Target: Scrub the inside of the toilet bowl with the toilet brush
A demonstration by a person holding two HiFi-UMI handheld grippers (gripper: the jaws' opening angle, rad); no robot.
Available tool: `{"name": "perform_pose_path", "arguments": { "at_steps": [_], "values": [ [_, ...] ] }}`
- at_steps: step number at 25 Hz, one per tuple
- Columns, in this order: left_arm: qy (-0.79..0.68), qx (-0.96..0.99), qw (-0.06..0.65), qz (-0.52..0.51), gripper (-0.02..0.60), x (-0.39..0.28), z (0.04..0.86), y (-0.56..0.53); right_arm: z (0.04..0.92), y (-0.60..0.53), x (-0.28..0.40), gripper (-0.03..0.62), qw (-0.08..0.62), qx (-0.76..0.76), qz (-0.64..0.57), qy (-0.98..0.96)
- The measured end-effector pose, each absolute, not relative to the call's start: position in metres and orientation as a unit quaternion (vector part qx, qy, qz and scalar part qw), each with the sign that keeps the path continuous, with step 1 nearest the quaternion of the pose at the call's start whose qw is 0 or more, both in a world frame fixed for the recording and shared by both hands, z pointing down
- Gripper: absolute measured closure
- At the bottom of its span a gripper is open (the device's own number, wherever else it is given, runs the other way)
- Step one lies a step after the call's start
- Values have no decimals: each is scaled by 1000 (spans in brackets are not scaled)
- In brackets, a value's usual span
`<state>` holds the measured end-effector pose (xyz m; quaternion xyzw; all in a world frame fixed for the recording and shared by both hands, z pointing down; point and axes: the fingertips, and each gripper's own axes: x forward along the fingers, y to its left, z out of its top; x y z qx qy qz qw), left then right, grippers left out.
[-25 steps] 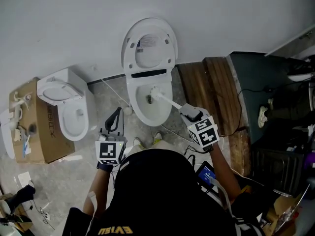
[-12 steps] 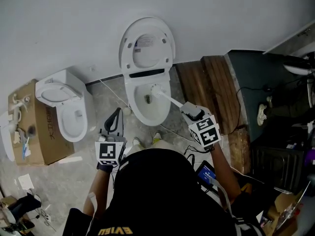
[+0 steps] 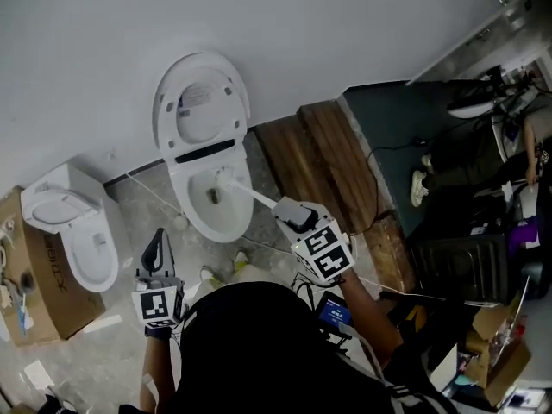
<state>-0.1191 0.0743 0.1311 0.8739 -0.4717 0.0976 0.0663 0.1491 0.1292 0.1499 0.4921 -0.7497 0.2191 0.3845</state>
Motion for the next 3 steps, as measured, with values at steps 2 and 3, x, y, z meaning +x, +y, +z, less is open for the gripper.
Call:
{"name": "perform_pose_path", "arguments": {
  "at_steps": [2,3],
  "values": [
    [-472,873,71,103,571,-119,133,79,143,136,145,445,383,487,221,-753],
    [-472,872,74,104,571,-117,134,81,138,140,144,445,383,484,222,-755]
  ]
}}
